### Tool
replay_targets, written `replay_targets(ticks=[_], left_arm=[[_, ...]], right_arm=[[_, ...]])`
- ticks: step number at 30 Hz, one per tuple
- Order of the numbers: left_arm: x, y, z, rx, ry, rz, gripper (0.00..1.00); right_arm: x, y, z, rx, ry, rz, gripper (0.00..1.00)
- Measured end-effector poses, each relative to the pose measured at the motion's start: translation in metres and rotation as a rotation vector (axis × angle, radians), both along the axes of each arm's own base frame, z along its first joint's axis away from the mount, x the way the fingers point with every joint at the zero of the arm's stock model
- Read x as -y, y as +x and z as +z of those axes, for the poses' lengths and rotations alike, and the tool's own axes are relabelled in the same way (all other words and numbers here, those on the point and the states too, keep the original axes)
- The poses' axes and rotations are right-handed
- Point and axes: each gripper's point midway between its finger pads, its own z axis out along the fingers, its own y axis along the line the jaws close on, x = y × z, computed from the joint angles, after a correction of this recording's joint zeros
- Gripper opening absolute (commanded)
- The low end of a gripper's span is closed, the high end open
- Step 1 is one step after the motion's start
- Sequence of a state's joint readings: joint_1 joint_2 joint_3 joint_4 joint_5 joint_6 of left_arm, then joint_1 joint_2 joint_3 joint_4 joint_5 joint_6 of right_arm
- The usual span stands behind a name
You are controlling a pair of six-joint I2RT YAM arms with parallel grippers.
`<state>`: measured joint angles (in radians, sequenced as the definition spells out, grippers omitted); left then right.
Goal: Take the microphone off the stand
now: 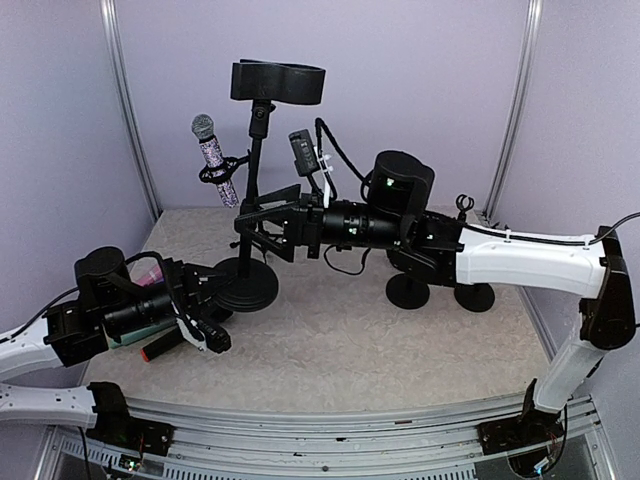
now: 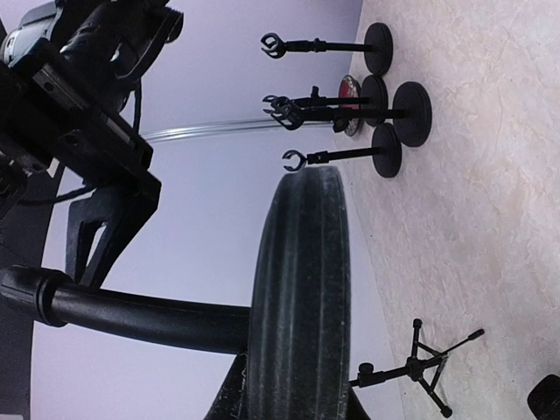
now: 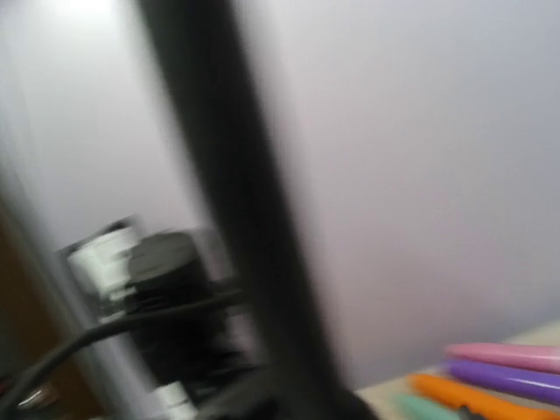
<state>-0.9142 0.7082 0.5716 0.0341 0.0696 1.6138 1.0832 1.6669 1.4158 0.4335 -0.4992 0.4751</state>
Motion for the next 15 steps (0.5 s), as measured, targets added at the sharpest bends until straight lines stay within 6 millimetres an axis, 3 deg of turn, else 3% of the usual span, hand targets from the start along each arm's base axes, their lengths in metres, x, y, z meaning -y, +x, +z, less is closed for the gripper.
replay_targets(ticks=[4,9,12,15], left_arm=[[-0.002,0.007,0.004,0.015,-0.012,0.036,0.00],[-0.004,0.009,0.007,0.029,-0.016,0.052,0.00],[-0.004,0.010,0.007,0.031,-0.015,0.056,0.00],[-0.004,0.011,0.006,0.029,-0.011,0.059,0.00]], right_arm=[[0.007,0.024,-0.001,0.004,-0.015,-0.220,0.80],[0.002,0.026,-0.012,0.035,-0.074,-0.389,0.70],[-0.003,0.027,-0.009,0.057,-0.087,-0.439,0.60],[-0.006,0.032,-0.003,0.075,-0.080,-0.482,0.43]])
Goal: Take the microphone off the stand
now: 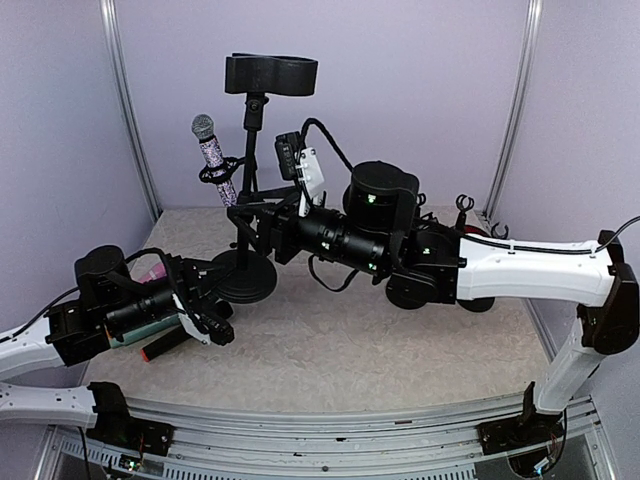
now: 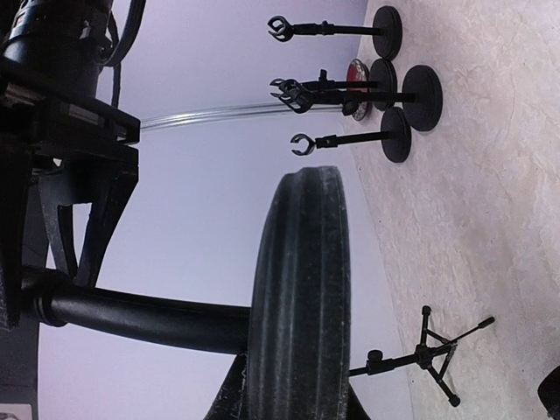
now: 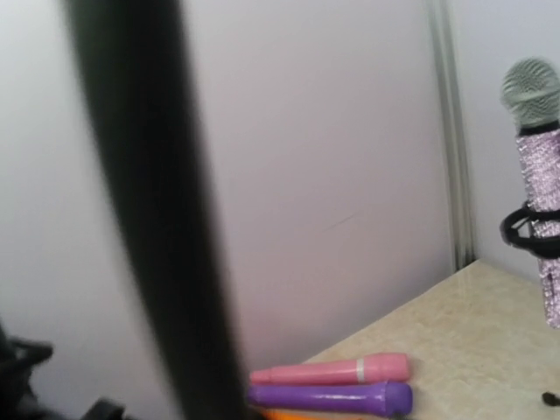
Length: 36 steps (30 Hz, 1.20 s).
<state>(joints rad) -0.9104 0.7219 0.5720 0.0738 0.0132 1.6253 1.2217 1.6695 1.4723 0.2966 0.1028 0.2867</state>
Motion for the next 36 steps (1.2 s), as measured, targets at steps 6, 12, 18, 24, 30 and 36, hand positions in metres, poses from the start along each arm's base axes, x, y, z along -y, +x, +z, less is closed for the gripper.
replay_targets(ticks=[6,12,18,24,30,36], left_arm=[[-0.002,0.003,-0.001,-0.004,0.003,0.022,0.00],[-0.004,0.006,0.000,-0.004,-0.003,0.040,0.00],[-0.006,0.002,0.005,-0.003,-0.024,0.025,0.00],[-0.003,-0.009,0.012,-0.001,-0.050,-0.031,0.00],[0.002,-0.020,0.021,0.002,-0.076,-0.101,0.00],[0.009,-0.037,0.037,0.029,-0.112,-0.194,0.00]], right_arm=[[-0.007,0.006,0.004,0.010,0.004,-0.037,0.14],[-0.013,0.006,0.006,0.028,-0.005,-0.041,0.00],[-0.017,-0.005,0.012,0.074,-0.002,0.058,0.00],[-0.017,-0.024,0.023,0.126,0.030,0.281,0.00],[-0.016,-0.046,0.034,0.172,0.087,0.528,0.00],[-0.011,-0.072,0.050,0.211,0.167,0.777,0.00]])
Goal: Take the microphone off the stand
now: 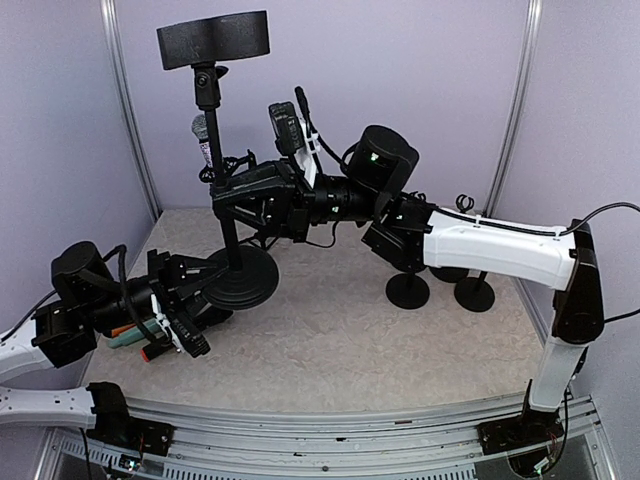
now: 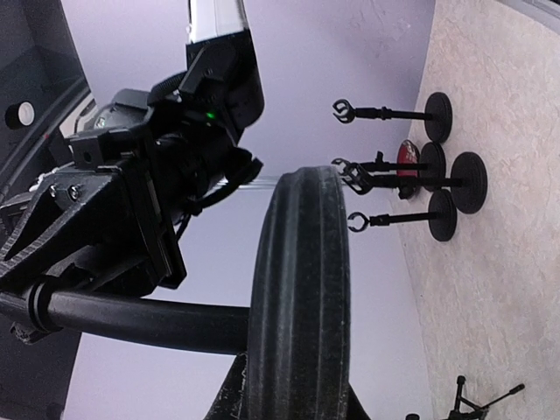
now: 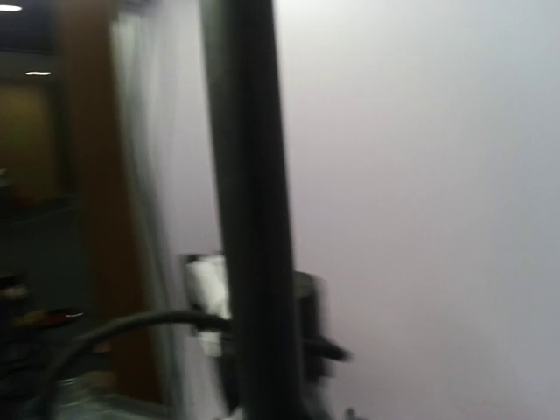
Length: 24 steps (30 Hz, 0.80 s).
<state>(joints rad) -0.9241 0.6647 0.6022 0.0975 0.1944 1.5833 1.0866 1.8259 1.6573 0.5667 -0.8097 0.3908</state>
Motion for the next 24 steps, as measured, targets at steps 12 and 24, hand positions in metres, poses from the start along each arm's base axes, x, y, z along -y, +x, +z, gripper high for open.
replay_targets(ticks=[12,24], left_arm=[[0.006,-0.008,0.003,0.029,0.007,-0.054,0.00],[0.002,0.023,-0.009,-0.010,0.029,0.096,0.00]], right_arm=[[0.006,-0.025,-0.002,0.019,-0.070,0.210,0.76],[0.015,0.036,-0.048,-0.137,-0.212,-0.294,0.80]])
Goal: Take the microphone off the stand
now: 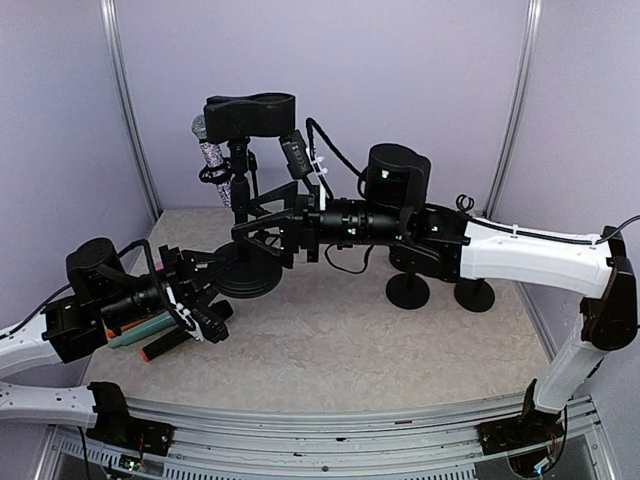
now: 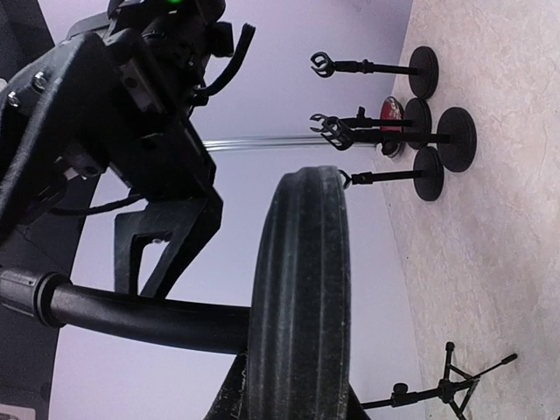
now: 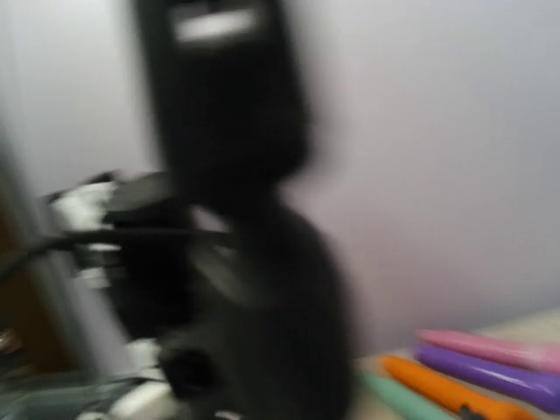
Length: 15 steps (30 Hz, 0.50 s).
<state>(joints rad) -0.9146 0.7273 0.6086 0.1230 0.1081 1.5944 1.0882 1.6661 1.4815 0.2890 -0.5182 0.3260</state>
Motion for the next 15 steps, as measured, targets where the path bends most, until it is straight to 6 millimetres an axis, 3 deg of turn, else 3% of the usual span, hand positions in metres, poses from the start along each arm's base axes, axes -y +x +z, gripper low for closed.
replay_targets(ticks=[7,11,15], left_arm=[[-0.002,0.004,0.002,0.001,-0.009,0.025,0.00],[-0.003,0.006,0.002,0.001,-0.009,0.034,0.00],[-0.004,0.006,0.001,0.001,-0.007,0.038,0.00]], right_arm=[[0.019,0.037,-0.020,-0.011,-0.013,-0.301,0.74],[0.016,0.030,-0.017,0.018,0.014,-0.336,0.70],[0.009,0.020,0.000,0.053,0.064,-0.339,0.61]])
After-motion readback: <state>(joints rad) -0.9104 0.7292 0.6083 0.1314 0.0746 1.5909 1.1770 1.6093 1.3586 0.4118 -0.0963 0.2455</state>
